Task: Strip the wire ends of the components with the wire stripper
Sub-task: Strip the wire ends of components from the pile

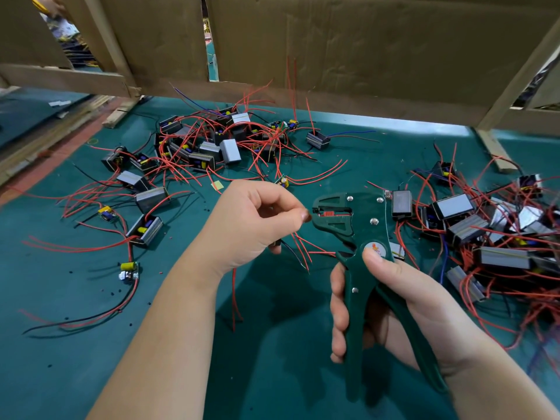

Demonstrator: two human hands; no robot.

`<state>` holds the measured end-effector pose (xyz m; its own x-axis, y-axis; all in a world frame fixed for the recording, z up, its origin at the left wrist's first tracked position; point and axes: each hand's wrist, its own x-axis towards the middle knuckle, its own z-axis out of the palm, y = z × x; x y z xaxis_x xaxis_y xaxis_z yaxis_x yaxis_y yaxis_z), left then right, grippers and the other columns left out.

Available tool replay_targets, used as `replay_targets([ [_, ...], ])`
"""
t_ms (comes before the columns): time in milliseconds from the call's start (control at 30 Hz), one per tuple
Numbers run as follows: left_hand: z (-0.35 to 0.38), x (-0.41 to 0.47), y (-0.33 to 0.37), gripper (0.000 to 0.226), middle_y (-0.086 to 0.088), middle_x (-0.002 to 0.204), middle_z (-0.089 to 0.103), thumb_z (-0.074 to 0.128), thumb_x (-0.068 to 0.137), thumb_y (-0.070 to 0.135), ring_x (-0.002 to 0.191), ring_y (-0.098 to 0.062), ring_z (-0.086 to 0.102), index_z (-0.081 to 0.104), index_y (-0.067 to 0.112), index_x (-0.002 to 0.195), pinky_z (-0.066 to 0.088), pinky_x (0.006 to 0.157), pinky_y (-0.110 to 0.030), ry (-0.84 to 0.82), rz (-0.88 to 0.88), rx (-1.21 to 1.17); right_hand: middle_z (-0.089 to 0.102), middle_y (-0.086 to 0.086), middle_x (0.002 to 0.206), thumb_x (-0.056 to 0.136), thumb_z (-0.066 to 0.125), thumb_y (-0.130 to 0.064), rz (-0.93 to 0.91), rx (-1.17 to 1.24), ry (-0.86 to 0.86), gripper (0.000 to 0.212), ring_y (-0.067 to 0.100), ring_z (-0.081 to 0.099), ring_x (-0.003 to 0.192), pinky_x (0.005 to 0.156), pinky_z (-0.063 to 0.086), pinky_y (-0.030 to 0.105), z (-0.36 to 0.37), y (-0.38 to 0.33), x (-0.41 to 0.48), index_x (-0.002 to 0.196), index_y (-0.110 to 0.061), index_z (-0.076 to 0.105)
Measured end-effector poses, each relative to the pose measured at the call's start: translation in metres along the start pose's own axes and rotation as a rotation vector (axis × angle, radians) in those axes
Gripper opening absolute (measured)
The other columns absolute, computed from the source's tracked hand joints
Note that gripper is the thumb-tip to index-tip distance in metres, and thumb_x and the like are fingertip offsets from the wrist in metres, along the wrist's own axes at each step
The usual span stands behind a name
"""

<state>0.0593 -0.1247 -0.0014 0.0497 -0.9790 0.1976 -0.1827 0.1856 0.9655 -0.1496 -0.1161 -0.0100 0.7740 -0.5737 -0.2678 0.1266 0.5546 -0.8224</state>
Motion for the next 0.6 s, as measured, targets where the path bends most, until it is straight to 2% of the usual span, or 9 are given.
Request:
replay_targets([
  [300, -0.001, 0.001, -0.004, 0.011, 0.008, 0.050, 0.054, 0.067, 0.072, 0.019, 0.040, -0.006, 0.047, 0.071, 0.021, 0.062, 0.046, 0.041, -0.021, 0.006, 0.006, 0.042, 0.058, 0.019, 0.067, 0.062, 0.080, -0.061, 0.024, 0.011, 0.052, 0.059, 0.033, 0.060, 0.056, 0.059, 0.053, 0.046, 0.002, 0.002, 0.000, 0.081, -0.008, 0.066],
  [367, -0.002, 0.002, -0.005, 0.013, 0.009, 0.049, 0.053, 0.066, 0.077, 0.023, 0.041, -0.008, 0.048, 0.067, 0.014, 0.067, 0.047, 0.041, -0.023, 0.032, 0.013, 0.076, 0.054, 0.018, 0.063, 0.060, 0.078, -0.065, 0.017, 0.017, 0.128, 0.060, 0.031, 0.056, 0.050, 0.054, 0.051, 0.043, 0.007, 0.004, 0.002, 0.076, -0.008, 0.063],
  [467, -0.002, 0.005, -0.009, 0.015, 0.008, 0.056, 0.055, 0.059, 0.088, 0.024, 0.047, -0.009, 0.052, 0.065, 0.010, 0.085, 0.047, 0.041, -0.024, 0.050, -0.038, 0.078, 0.045, 0.014, 0.053, 0.064, 0.077, -0.060, -0.017, 0.036, 0.336, 0.055, 0.025, 0.044, 0.036, 0.044, 0.044, 0.034, 0.011, 0.004, 0.006, 0.066, -0.010, 0.056],
  [600, 0.005, 0.006, -0.015, 0.018, 0.010, 0.058, 0.056, 0.053, 0.097, 0.024, 0.043, -0.005, 0.049, 0.067, 0.019, 0.086, 0.043, 0.041, -0.019, -0.024, -0.103, 0.196, 0.047, 0.010, 0.053, 0.060, 0.062, -0.066, -0.017, 0.107, 0.427, 0.054, 0.024, 0.044, 0.036, 0.042, 0.044, 0.032, 0.009, -0.003, 0.007, 0.064, -0.012, 0.058],
])
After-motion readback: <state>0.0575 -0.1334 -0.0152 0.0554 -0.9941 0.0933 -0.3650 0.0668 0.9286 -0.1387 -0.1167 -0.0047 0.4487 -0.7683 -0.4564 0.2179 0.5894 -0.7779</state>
